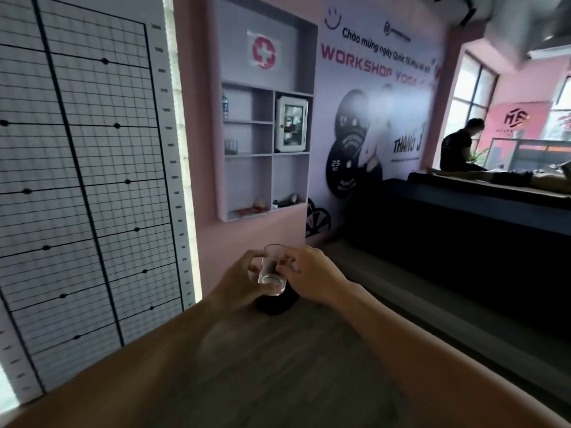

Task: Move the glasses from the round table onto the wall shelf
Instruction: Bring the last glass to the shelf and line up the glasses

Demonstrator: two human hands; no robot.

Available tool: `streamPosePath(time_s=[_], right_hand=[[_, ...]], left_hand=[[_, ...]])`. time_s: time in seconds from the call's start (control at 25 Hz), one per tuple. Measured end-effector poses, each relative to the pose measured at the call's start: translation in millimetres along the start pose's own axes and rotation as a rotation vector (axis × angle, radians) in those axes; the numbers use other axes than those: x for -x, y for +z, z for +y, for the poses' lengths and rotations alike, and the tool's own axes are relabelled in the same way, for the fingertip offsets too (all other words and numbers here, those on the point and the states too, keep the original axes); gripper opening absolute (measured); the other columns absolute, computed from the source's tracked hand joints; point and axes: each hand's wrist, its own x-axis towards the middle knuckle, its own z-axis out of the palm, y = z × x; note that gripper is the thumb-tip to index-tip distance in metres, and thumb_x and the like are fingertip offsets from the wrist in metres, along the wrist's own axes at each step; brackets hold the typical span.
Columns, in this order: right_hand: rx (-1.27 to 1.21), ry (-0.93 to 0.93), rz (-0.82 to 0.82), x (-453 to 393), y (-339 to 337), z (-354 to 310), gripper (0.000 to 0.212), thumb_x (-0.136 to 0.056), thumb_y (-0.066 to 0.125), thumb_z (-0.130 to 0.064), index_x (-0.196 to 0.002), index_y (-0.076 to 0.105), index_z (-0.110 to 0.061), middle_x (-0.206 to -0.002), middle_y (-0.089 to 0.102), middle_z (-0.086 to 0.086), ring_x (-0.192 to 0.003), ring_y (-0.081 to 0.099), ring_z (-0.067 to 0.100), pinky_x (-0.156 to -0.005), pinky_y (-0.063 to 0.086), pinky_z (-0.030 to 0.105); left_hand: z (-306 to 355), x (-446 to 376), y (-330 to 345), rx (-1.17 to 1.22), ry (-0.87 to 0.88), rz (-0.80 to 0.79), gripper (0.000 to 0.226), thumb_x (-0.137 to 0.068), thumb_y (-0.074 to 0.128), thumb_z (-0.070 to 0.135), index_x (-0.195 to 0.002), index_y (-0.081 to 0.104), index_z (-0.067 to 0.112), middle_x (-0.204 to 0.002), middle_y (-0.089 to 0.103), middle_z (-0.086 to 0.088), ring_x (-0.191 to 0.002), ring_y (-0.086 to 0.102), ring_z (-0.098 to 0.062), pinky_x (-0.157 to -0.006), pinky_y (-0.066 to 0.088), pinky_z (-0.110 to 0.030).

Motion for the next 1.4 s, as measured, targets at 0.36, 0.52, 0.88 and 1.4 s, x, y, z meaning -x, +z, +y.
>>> streamPosePath(time_s=[0.36,0.52,0.88,1.4], right_hand=[[0.007,0.044,0.08,-116.8,7.2,39.4,0.014,-0.089,0.061,-0.03,-0.099,0.07,-0.024,-0.1,0.066,0.005,-0.089,0.062,0.023,-0.08,0.052,0.038],[-0.001,0.047,0.093,-168.4,13.0,75.7,0.013,-0.089,0.062,-0.032,-0.099,0.069,-0.026,-0.1,0.066,0.002,-0.087,0.062,0.021,-0.08,0.053,0.041],[-0.025,-0.012,0.08,-336.6,3.5,203.1,0.012,-0.091,0.062,-0.034,-0.097,0.068,-0.025,-0.1,0.069,-0.001,-0.083,0.064,0.016,-0.078,0.054,0.038],[-0.081,-0.167,0.011,-570.0,28.9,325.1,0.015,-0.094,0.058,-0.033,-0.102,0.067,-0.024,-0.102,0.068,0.002,-0.09,0.064,0.021,-0.078,0.052,0.035]], left_hand=[[-34.7,-136.4,-7.1,0.035,0.009,-0.031,0.073,-0.049,0.093,0.044,-0.11,0.052,0.041,-0.099,0.063,0.008,-0.088,0.064,-0.012,-0.068,0.054,-0.031],[-49.4,-195.1,5.6,0.015,0.019,-0.023,0.076,-0.052,0.093,0.044,-0.115,0.052,0.037,-0.101,0.063,0.008,-0.093,0.062,-0.01,-0.072,0.055,-0.032],[-76.7,-383.3,50.7,-0.002,0.035,0.044,0.073,-0.056,0.092,0.045,-0.118,0.054,0.036,-0.097,0.066,0.01,-0.086,0.065,-0.011,-0.076,0.056,-0.037],[-145.1,-606.2,67.1,-0.039,-0.02,0.182,0.064,-0.062,0.092,0.03,-0.115,0.056,0.025,-0.105,0.071,0.001,-0.094,0.068,-0.016,-0.088,0.056,-0.042]])
